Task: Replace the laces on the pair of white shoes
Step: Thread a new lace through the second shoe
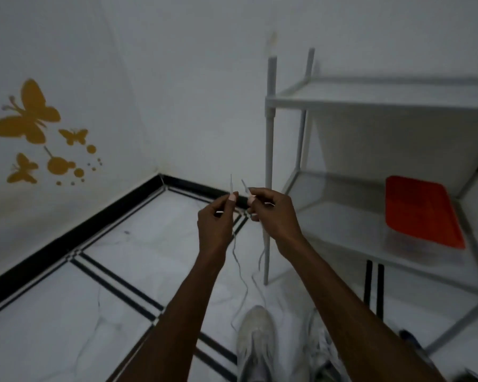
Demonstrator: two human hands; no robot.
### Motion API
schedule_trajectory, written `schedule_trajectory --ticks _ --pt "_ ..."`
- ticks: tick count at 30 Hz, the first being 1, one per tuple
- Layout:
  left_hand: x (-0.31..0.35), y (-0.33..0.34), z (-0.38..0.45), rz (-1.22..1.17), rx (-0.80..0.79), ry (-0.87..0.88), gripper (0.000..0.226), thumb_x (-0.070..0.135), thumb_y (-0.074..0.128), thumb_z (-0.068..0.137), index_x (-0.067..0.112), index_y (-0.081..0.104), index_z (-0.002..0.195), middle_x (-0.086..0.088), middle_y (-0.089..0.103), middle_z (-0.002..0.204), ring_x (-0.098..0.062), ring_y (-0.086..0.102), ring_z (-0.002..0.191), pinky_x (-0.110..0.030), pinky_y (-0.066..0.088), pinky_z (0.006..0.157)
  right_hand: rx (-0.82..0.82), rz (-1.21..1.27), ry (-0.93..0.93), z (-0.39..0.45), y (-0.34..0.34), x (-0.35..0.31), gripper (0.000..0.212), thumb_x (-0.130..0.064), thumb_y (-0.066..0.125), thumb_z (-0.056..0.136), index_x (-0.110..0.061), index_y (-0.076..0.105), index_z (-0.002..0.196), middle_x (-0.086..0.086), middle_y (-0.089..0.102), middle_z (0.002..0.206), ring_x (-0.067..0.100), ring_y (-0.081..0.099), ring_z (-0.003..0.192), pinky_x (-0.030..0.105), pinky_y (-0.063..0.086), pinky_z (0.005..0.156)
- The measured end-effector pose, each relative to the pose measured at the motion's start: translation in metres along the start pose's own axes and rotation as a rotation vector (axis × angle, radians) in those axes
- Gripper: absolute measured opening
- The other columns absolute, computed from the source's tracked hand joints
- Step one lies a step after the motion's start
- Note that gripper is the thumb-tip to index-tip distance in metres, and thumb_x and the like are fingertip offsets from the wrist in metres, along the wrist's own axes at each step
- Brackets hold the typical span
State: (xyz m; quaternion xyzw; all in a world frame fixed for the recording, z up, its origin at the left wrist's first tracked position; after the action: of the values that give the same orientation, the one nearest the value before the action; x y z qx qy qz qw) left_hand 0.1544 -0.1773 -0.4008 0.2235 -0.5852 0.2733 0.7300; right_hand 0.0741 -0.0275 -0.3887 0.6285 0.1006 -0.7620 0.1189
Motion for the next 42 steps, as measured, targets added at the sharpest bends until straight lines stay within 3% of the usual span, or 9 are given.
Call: schedule_trajectory --ticks 7,12,17,22,25,28,31,35,42 --pt "-0.179 -0.040 -0.076 0.254 0.006 -0.294 0.027 0.030 0.067 0.098 0.010 0.076 0.113 -0.003 0.076 0.088 -0.014 0.074 0.081 -0.020 0.053 0.068 -0.167 -0.351 0.192 -0.070 -0.001 0.171 0.013 -0.027 0.074 0.087 -0.014 0.078 0.089 -0.007 0.073 0.072 0.006 0.070 0.065 0.021 0.055 0.063" --pt "-0.280 -0.060 -0.142 0.550 -0.016 -0.541 0.083 0.031 0.072 0.093 0.007 0.025 0.158 -0.022 0.047 0.145 -0.034 0.048 0.134 -0.044 0.040 0.112 -0.244 -0.585 0.258 -0.117 -0.007 0.269 0.013 -0.008 0.069 0.087 -0.015 0.079 0.091 0.000 0.075 0.086 0.007 0.067 0.073 0.018 0.052 0.075" --pt "-0.304 -0.045 -0.184 0.609 -0.142 -0.456 0.046 0.031 0.079 0.085 0.008 0.062 0.121 -0.010 0.065 0.110 -0.024 0.064 0.101 -0.029 0.049 0.080 -0.329 -0.745 0.285 -0.150 -0.008 0.312 0.008 -0.012 0.071 0.083 -0.015 0.078 0.082 0.003 0.076 0.086 0.015 0.070 0.080 0.029 0.057 0.078" --pt "-0.318 -0.024 -0.200 0.616 -0.259 -0.413 0.034 0.025 0.076 0.089 0.006 0.067 0.116 -0.006 0.067 0.106 -0.019 0.065 0.096 -0.034 0.055 0.088 -0.340 -0.743 0.318 -0.164 -0.009 0.336 0.006 -0.017 0.073 0.083 -0.013 0.076 0.081 0.004 0.076 0.084 0.010 0.066 0.075 0.009 0.044 0.066" --pt "-0.313 -0.026 -0.197 0.632 -0.249 -0.314 0.012 0.012 0.068 0.094 0.003 0.075 0.098 -0.008 0.073 0.093 -0.007 0.062 0.078 -0.013 0.049 0.076 -0.330 -0.707 0.313 -0.169 -0.006 0.341 0.006 -0.014 0.071 0.084 -0.011 0.077 0.086 0.003 0.076 0.087 0.006 0.062 0.075 -0.003 0.037 0.064" --pt "-0.321 -0.032 -0.197 0.600 -0.276 -0.345 0.016 0.012 0.065 0.096 0.009 0.077 0.106 0.005 0.071 0.094 0.003 0.061 0.077 -0.002 0.045 0.068 -0.338 -0.702 0.263 -0.174 -0.002 0.340 0.009 -0.010 0.070 0.085 -0.007 0.079 0.088 0.005 0.076 0.089 0.005 0.060 0.076 -0.001 0.039 0.069" --pt "-0.332 -0.037 -0.202 0.559 -0.273 -0.361 0.021 0.020 0.064 0.097 0.014 0.077 0.114 0.003 0.076 0.102 -0.006 0.068 0.090 -0.003 0.047 0.072 -0.299 -0.696 0.251 -0.182 -0.002 0.343 0.011 -0.013 0.070 0.087 -0.006 0.078 0.085 0.008 0.075 0.087 0.008 0.060 0.076 0.018 0.048 0.076" --pt "-0.338 -0.035 -0.205 0.528 -0.258 -0.351 0.022 0.023 0.064 0.098 0.014 0.077 0.114 0.002 0.077 0.104 -0.006 0.069 0.094 -0.005 0.048 0.076 -0.236 -0.697 0.305 -0.187 -0.005 0.350 0.014 -0.018 0.069 0.089 -0.007 0.078 0.087 0.005 0.072 0.088 0.013 0.063 0.079 0.018 0.043 0.071" --pt "-0.339 -0.038 -0.209 0.451 -0.199 -0.401 0.024 0.024 0.063 0.098 0.014 0.076 0.115 0.000 0.077 0.106 -0.011 0.070 0.098 -0.033 0.057 0.091 -0.159 -0.619 0.463 -0.189 -0.014 0.355 0.016 -0.018 0.069 0.087 -0.007 0.079 0.080 0.007 0.075 0.079 0.018 0.068 0.076 0.025 0.050 0.070"
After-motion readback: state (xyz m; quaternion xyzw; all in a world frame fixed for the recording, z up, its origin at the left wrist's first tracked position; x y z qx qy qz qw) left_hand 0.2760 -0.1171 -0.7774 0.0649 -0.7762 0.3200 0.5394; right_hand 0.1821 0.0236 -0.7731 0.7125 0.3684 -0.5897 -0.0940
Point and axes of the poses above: each hand's wrist, its own z-axis towards the middle knuckle, its own y-axis out of the palm, x = y × z, the point moved 10 cm from there along z, towards the middle knuckle
